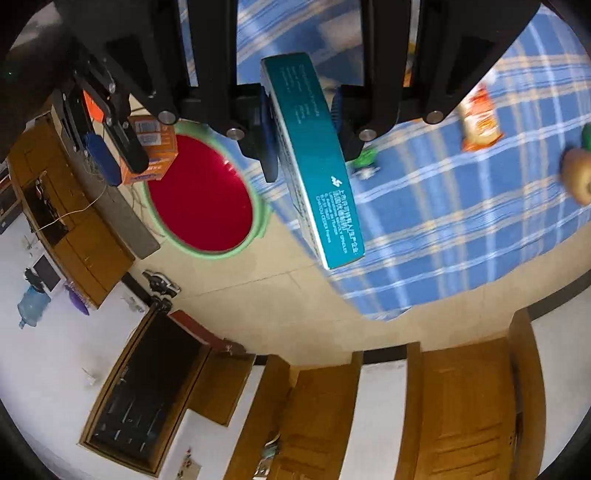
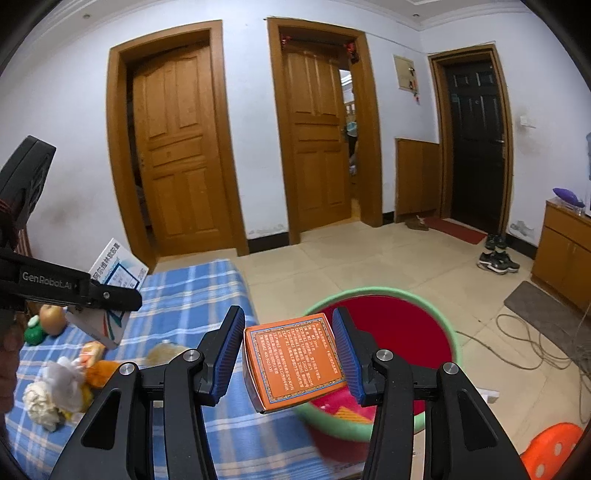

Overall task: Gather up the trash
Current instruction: 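Carry the orange box and teal box over the red bucket with both grippers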

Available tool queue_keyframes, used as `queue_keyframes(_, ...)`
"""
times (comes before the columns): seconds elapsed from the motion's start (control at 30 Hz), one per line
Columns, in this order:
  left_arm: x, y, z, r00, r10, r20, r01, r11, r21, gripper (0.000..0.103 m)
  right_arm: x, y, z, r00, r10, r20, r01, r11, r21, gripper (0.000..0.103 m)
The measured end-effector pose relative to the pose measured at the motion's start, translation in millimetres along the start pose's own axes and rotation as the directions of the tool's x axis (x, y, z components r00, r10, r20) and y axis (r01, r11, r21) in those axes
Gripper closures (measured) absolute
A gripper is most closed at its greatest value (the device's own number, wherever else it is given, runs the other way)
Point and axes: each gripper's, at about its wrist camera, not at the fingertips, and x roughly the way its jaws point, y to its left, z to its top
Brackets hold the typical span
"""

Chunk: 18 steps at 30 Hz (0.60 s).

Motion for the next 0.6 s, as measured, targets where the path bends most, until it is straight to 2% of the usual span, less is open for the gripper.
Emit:
queue_keyframes(0.17, 37.0, -33.1, 7.1, 0.997, -0.077, -0.017, 0.077, 0.997, -0.009, 0.078, 0.8, -35.0, 5.7, 0.998, -0.058, -0.013, 0.058, 0.998, 0.01, 0.052)
queue_keyframes(0.33, 77.2, -79.7, 11.5, 0.992, -0.115, -0.05, 0.118, 0.99, 0.076, 0.078, -4.0, -75.1, 7.5, 0.994, -0.105, -0.015, 0.105, 0.994, 0.009, 0.052)
queue_keyframes(0.5, 107.3, -103.0, 13.6, 0.986, -0.149, -0.077, 0.157, 0.981, 0.111, 0.078, 7.2, -101.0, 6.4, 0.997, -0.059, -0.046, 0.06, 0.998, 0.023, 0.052)
queue_keyframes(0.6, 120.7, -108.5, 16.0, 0.988, -0.127, -0.092, 0.138, 0.982, 0.126, 0.078, 20.5, -106.3, 7.2, 0.998, -0.025, -0.065, 0.027, 0.999, 0.031, 0.052)
